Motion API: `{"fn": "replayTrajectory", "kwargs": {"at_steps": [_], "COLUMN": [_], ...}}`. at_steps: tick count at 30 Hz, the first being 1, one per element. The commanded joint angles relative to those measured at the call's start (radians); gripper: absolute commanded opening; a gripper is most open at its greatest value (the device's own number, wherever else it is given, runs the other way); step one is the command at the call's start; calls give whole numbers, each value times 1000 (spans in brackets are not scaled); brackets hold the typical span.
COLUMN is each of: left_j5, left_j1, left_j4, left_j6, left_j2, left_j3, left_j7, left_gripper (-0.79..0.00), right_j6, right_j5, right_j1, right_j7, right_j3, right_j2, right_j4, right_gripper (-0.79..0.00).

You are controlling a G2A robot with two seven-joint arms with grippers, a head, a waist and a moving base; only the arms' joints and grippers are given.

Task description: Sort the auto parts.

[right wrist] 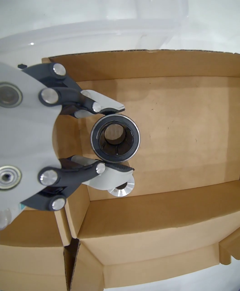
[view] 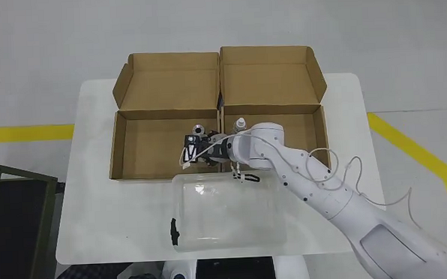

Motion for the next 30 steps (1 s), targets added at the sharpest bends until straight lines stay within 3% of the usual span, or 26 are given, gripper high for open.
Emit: {"fn": "replayTrajectory", "kwargs": {"at_steps": [1, 19, 26, 30], "left_j5": [0, 0, 0, 0], "left_j1": [0, 0, 0, 0], "left_j4": [0, 0, 0, 0], "left_j6": [0, 0, 0, 0], "left_j2": [0, 0, 0, 0], "left_j3": [0, 0, 0, 0], "left_j7": [0, 0, 0, 0], "left_gripper": [0, 0, 0, 0], "right_j6": [-1, -47, -81, -89], "right_j5": [-2, 56, 89, 87], "right_j1": [-1, -83, -174, -252], "right_j7": [1, -31, -42, -42], "right_j3": [4, 144, 247, 323], "right_j2": [0, 33, 65, 88], "right_j4": [0, -210, -368, -463], "right_gripper": [-403, -351, -215, -179]}}
